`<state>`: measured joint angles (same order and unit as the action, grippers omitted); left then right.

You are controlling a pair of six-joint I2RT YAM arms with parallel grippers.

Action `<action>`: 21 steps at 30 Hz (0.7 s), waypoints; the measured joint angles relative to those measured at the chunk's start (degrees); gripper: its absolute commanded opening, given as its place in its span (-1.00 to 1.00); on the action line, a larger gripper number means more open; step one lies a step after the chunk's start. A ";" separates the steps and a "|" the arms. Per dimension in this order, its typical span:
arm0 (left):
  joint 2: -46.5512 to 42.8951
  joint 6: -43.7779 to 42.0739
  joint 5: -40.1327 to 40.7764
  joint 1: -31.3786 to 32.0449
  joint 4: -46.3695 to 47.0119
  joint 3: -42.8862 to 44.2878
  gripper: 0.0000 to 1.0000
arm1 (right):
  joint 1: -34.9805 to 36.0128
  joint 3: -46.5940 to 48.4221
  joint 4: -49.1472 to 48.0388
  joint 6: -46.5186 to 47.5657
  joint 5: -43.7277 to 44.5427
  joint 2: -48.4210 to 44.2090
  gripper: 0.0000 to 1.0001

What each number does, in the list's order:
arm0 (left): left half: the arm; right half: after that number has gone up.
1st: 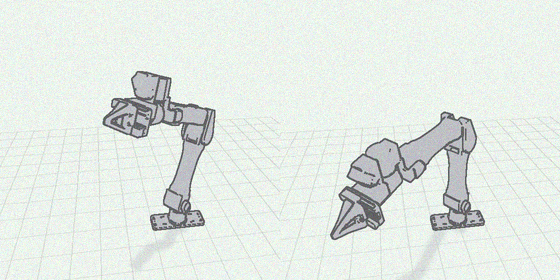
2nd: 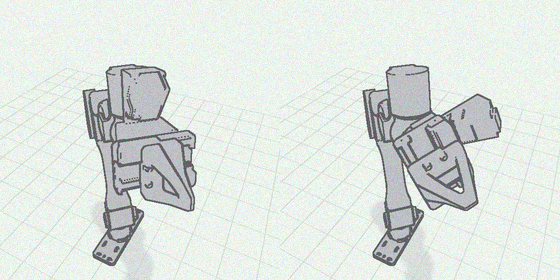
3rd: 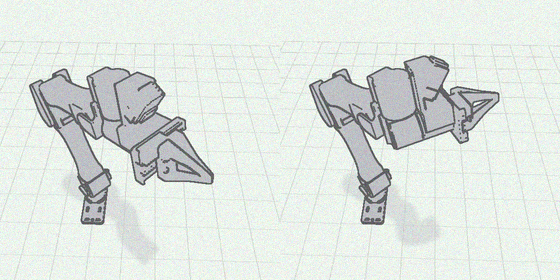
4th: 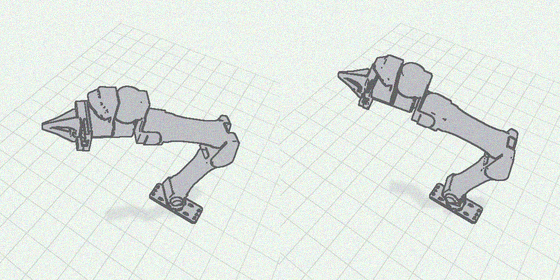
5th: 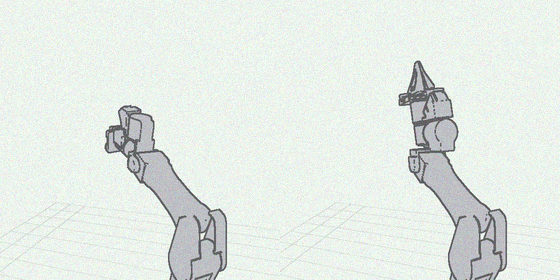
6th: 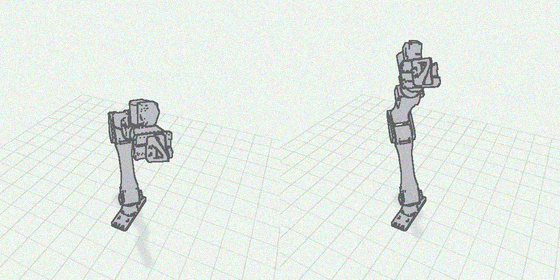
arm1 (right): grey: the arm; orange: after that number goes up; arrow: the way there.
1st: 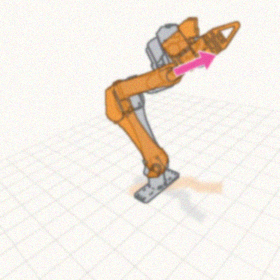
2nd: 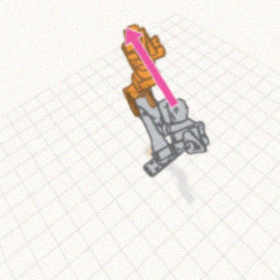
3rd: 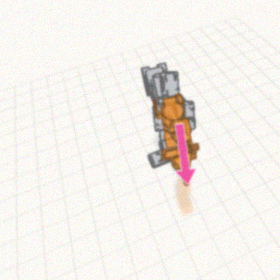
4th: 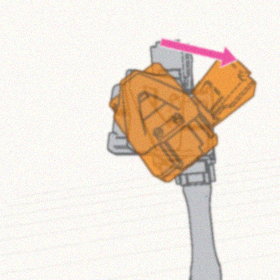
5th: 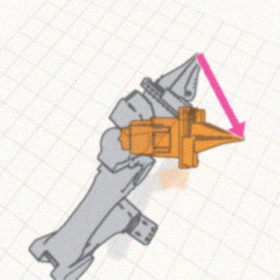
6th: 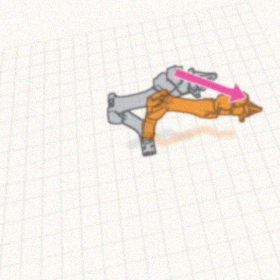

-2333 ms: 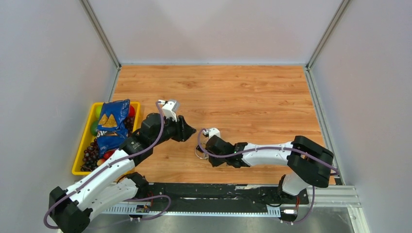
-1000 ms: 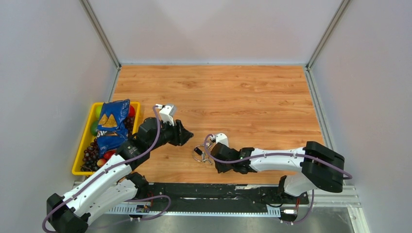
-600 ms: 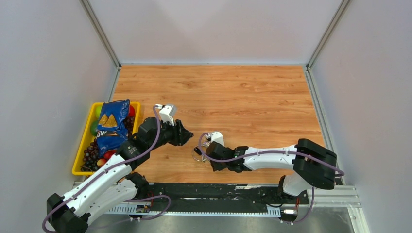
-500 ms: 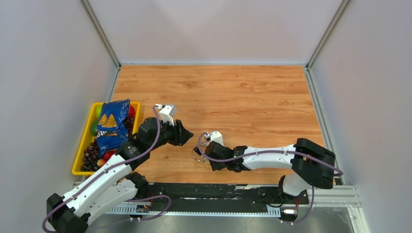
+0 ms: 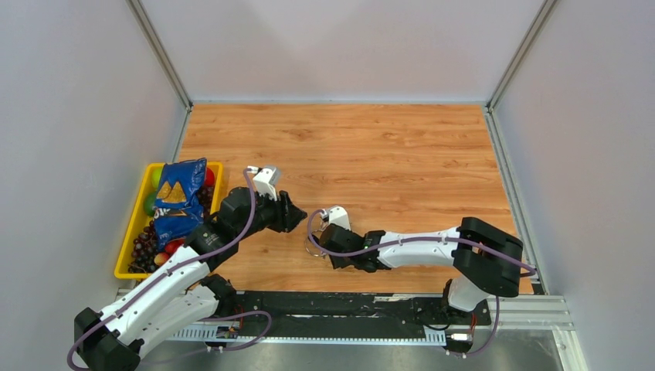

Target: Put the keys on the keyring

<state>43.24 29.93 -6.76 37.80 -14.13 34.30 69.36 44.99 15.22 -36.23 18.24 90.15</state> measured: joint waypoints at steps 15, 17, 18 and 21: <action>-0.02 -0.24 0.39 0.00 -0.28 -0.11 0.05 | -0.02 1.18 -0.33 0.90 0.76 1.40 -0.52; -0.02 -0.24 0.42 0.00 -0.28 -0.11 0.05 | 0.00 0.66 -0.39 0.74 0.63 0.87 -0.51; -0.02 -0.24 0.39 0.00 -0.26 -0.13 0.05 | 0.00 0.42 -0.44 0.72 0.52 0.63 -0.50; -0.02 -0.22 0.37 0.00 -0.22 -0.17 0.04 | 0.04 -0.28 -0.48 0.63 0.24 -0.09 -0.49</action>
<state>43.22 29.71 -6.39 37.80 -14.35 34.13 69.41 44.71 14.74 -35.59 18.48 90.06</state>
